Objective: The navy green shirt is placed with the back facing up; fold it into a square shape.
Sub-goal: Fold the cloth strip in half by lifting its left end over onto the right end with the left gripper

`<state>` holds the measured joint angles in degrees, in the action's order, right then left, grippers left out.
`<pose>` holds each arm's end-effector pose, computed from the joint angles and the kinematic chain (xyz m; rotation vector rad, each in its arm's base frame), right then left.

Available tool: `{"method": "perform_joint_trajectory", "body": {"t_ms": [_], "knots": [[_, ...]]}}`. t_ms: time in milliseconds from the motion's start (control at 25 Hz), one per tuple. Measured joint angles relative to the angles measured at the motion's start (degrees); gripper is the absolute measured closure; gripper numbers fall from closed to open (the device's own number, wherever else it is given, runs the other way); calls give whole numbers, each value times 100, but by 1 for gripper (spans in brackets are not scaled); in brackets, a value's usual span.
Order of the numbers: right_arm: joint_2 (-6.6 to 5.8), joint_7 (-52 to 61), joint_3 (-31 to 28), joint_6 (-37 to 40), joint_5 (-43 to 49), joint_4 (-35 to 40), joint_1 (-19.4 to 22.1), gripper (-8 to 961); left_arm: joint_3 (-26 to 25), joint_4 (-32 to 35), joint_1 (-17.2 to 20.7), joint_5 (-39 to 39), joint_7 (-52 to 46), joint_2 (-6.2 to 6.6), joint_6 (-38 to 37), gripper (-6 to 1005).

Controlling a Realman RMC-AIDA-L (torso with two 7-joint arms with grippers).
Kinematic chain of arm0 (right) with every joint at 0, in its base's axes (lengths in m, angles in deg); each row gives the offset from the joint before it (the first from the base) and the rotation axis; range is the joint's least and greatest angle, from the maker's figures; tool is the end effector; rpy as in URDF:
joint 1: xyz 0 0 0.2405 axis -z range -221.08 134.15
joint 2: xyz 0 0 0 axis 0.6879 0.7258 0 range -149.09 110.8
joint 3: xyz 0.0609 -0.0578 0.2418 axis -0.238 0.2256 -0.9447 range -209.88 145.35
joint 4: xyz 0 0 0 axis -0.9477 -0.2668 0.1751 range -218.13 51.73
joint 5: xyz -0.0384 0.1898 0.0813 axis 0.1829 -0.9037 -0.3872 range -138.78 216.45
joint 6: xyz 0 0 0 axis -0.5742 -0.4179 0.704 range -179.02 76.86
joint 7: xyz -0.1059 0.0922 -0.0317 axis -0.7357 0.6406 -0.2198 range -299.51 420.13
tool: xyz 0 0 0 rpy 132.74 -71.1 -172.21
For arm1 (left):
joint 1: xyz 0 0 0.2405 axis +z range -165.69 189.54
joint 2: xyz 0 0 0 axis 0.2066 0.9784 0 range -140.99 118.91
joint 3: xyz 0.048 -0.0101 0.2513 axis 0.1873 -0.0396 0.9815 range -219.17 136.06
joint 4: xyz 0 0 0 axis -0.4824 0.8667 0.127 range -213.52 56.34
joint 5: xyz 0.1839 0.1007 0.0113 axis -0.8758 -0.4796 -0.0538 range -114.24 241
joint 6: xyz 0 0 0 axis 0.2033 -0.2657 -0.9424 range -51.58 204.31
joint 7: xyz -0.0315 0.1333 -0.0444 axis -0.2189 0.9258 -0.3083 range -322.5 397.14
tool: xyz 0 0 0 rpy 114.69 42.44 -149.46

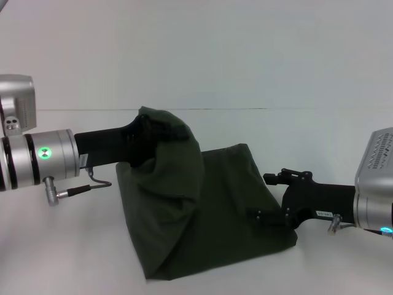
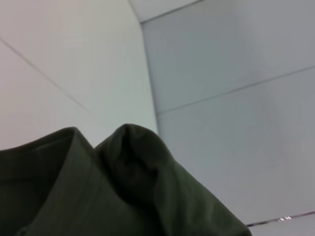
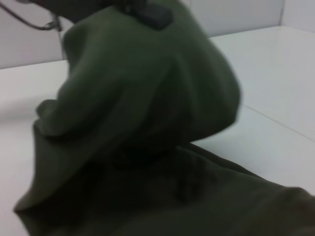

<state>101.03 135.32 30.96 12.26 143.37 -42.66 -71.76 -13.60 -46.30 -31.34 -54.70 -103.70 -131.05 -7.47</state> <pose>0.2594 0.3594 -0.0398 -2.6319 0.4225 0.3642 -0.2063 0.3883 -0.0036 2.1637 2.0056 1.0229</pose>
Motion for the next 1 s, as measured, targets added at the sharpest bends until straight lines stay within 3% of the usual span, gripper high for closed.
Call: {"method": "perform_joint_trajectory", "body": {"t_ms": [360,680,1000], "knots": [[20,-464,863,52,-657,-340,-287,43,-6,20,123,253,76,51,-275,889],[45,-891,1250,-110,-1376,-807,-603,218,-9,49,204,294,117,113,-399,890],[104,-1465,1883,-765,-2265,-1879,-1346,581,-42,30,267,553,272,157,-642,889]]}}
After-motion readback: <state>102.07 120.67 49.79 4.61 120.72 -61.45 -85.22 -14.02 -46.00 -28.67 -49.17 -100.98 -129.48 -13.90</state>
